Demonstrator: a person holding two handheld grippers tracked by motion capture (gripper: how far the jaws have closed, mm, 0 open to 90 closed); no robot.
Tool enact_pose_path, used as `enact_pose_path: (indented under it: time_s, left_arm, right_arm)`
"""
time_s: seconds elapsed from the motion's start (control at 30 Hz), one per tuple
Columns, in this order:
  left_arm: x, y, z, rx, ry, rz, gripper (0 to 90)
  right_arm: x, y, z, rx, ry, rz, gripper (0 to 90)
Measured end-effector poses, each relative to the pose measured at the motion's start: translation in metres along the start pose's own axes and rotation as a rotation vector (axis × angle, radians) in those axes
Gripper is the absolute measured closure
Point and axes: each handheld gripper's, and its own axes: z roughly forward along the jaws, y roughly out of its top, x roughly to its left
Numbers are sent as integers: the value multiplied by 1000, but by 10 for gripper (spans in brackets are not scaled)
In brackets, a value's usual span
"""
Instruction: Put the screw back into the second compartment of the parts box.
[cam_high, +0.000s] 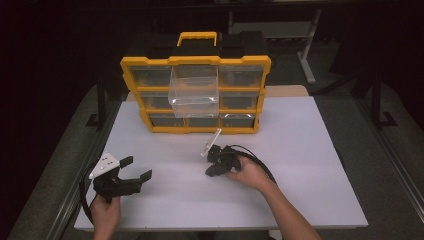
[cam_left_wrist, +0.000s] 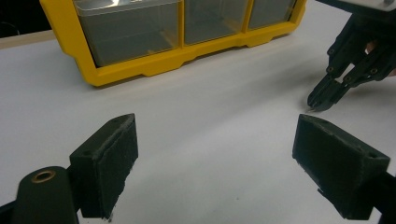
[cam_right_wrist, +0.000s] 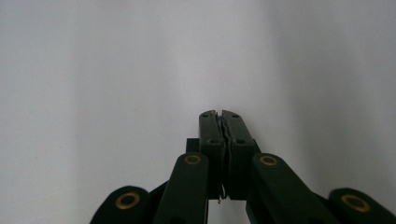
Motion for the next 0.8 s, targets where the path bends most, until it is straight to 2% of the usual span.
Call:
enact_pose_path:
  time_s: [0.13, 0.2, 0.23, 0.27, 0.4, 0.67, 0.8]
  left_arm:
    - [0, 0, 0, 1, 1, 1, 139]
    - [-1, 0, 0, 6, 0, 10, 139]
    - [-1, 0, 0, 6, 0, 8, 139]
    - [-1, 0, 0, 7, -1, 10, 139]
    - [-1, 0, 1, 6, 0, 8, 139]
    - [-2, 0, 1, 7, 0, 4, 139]
    - [-2, 0, 1, 8, 0, 12, 139]
  right_arm:
    - [-1, -4, -11, -32, 2, 46, 874]
    - [-3, -5, -17, -64, 2, 36, 874]
    - [-3, -6, -22, -67, 2, 62, 874]
    - [-4, -7, -25, -86, 3, 48, 874]
    - [-4, -10, -36, -106, -2, 65, 874]
    - [-5, -16, -73, -144, -25, 116, 874]
    - [-6, -18, -85, -163, -37, 118, 874]
